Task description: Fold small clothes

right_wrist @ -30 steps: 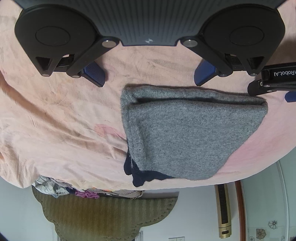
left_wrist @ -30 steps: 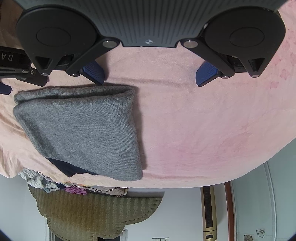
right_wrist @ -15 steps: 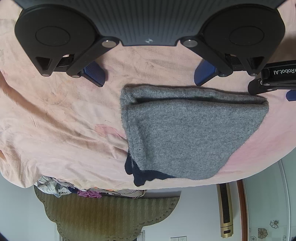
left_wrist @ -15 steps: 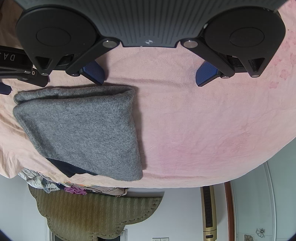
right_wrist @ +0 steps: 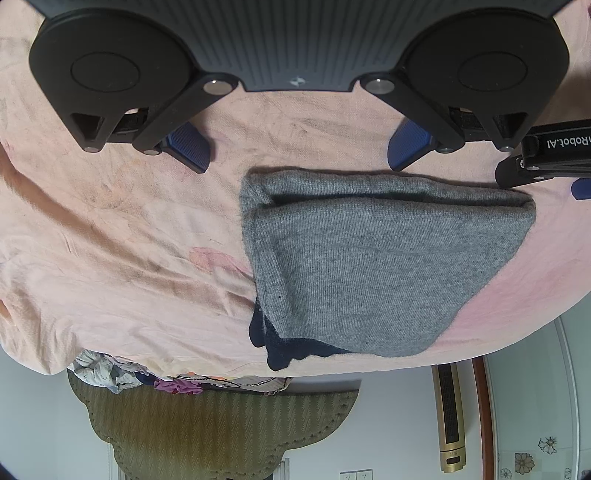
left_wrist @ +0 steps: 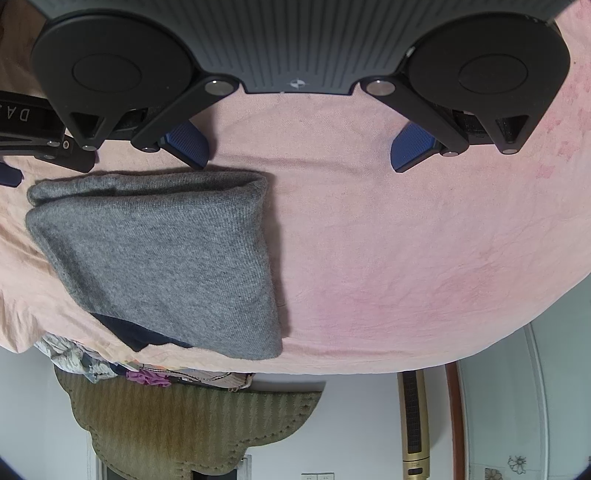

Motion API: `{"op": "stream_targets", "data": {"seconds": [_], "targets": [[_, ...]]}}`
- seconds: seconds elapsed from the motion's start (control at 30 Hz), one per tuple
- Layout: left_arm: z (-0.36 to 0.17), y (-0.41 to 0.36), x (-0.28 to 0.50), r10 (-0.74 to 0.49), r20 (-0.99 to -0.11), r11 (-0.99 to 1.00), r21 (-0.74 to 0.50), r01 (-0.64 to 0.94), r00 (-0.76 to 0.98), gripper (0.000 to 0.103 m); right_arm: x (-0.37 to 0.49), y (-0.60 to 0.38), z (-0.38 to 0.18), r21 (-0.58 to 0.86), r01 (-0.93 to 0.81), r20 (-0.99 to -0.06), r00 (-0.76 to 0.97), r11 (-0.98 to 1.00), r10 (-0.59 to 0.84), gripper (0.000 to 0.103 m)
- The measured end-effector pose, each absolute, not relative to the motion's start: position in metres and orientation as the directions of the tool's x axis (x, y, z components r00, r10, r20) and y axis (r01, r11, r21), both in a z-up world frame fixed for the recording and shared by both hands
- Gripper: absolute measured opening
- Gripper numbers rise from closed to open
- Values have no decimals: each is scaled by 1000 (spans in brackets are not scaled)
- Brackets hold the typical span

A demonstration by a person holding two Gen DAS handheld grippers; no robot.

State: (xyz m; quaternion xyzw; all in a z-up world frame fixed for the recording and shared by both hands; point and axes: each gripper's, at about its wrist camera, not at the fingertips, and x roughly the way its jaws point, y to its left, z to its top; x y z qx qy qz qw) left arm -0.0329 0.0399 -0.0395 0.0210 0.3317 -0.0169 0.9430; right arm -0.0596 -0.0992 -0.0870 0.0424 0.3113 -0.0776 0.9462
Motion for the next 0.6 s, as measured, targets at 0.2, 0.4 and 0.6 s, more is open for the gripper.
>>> {"op": "stream_targets", "data": {"seconds": [0.2,0.4,0.6], "targets": [[-40,40,-33,-17,-627,998,31,47,779,103,-59,-100,-87,38,174,-594,796,984,-118,103],[-39,40,-33,-16,-628,998,34,48,778,103,-59,-100,-86,37,174,-594,796,984,-118,103],[-39,40,-33,-16,-628,998,34,48,778,103,-59,-100,-86,36,174,-594,796,984,-118,103]]}}
